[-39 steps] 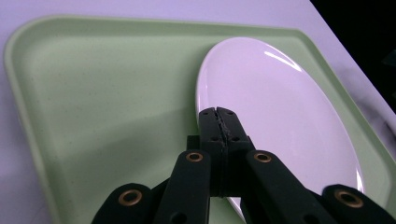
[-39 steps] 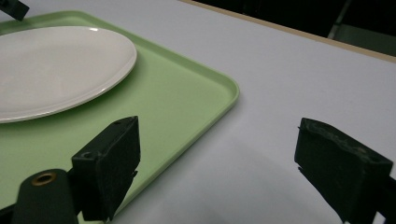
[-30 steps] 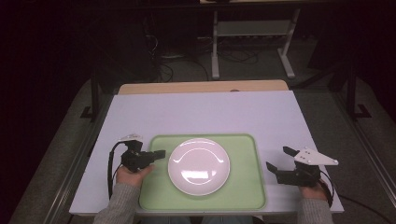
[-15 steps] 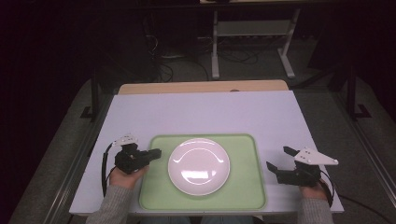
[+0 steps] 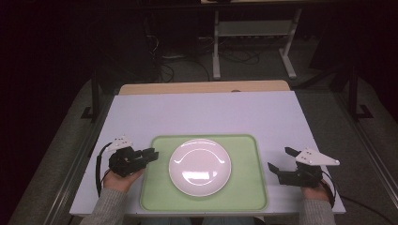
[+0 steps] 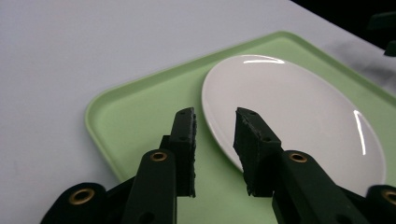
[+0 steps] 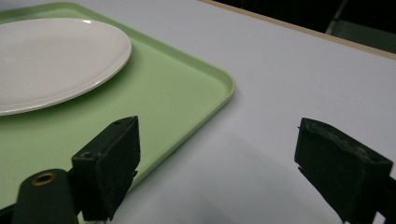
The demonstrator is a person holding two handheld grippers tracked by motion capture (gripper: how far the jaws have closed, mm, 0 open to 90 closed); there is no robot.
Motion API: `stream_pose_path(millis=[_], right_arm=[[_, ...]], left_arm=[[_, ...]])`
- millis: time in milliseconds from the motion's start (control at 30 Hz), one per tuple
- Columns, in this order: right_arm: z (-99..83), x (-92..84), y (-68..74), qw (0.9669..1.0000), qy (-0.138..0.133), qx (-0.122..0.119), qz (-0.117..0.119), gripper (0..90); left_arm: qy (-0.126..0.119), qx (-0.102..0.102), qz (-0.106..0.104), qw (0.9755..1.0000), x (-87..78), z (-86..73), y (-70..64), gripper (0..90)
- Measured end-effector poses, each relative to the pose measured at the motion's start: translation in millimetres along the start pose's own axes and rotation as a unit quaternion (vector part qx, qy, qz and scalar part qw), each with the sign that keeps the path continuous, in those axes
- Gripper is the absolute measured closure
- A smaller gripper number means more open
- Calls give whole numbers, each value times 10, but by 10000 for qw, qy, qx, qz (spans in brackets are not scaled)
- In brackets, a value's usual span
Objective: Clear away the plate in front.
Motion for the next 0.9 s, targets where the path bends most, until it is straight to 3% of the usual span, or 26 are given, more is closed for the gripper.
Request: stream_pose_path(millis=[233, 367, 533, 600, 900], right_arm=[[-4, -15, -13, 10000, -1, 7, -17, 133], [-4, -18, -21, 10000, -11, 6, -24, 133], [-1, -22, -23, 10000, -17, 10, -15, 133], [-2, -21, -25, 10000, -12, 12, -15, 133], [-3, -20, -24, 10000, -2, 16, 13, 133]], left_arm=[[-257, 140, 62, 9996, -153, 4, 36, 579], [-313, 336, 221, 9987, -228, -23, 58, 535], [-497, 323, 358, 9976, -313, -21, 105, 413], [-621, 412, 363, 9966, -357, -9, 112, 381], [-569, 643, 414, 9954, -410, -110, 135, 316]])
Point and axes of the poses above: each handheld gripper's, and its own axes: x roughly forward along the jaws, z roughly out of its top, y roughly to its left, the point moved 10 cm from there along x, roughly forward along the jaws, and after that the axes turned 8 degrees about z, right-handed, at the moved point
